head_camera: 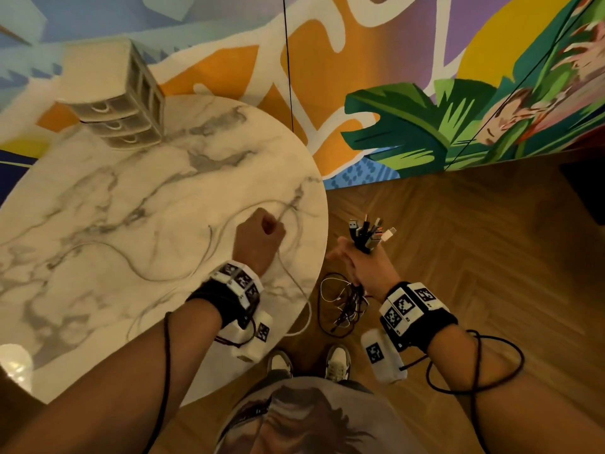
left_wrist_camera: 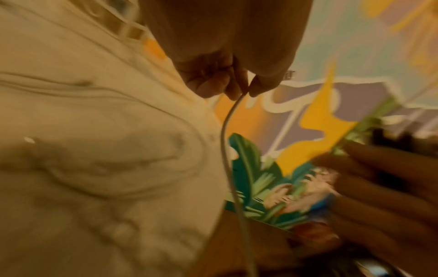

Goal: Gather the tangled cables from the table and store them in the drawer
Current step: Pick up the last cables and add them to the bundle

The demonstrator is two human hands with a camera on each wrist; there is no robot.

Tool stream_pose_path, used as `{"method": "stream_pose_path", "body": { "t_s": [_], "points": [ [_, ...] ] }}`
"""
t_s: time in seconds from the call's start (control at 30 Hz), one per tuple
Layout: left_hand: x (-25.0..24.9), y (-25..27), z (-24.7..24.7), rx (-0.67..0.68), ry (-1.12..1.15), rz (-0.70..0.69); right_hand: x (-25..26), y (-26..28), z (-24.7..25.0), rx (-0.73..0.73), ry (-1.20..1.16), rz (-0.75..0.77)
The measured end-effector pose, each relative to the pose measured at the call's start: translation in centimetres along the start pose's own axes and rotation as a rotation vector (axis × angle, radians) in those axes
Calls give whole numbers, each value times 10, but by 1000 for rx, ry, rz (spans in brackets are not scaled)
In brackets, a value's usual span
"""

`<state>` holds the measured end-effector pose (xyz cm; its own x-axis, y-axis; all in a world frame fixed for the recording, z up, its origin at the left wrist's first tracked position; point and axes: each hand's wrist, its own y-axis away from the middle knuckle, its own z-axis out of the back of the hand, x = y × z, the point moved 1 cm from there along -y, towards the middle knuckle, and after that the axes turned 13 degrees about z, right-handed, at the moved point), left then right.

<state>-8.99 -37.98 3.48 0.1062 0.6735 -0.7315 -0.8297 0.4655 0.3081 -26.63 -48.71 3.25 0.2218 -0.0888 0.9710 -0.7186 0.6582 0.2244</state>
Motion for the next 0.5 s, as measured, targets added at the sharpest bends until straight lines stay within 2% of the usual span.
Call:
{"method": "stream_pose_path", "body": {
  "t_s": [0.13,0.27,0.5],
  "points": [
    [-20,48,-23,84,-87,-151,16,-14,-21,32,-157,65],
    [-21,54,-26,63,-131,-133,20,-16,-27,66,-215,67],
    [-21,42,-13,107,-292,-126,21,-16,-33,100,-204,69]
  ]
}}
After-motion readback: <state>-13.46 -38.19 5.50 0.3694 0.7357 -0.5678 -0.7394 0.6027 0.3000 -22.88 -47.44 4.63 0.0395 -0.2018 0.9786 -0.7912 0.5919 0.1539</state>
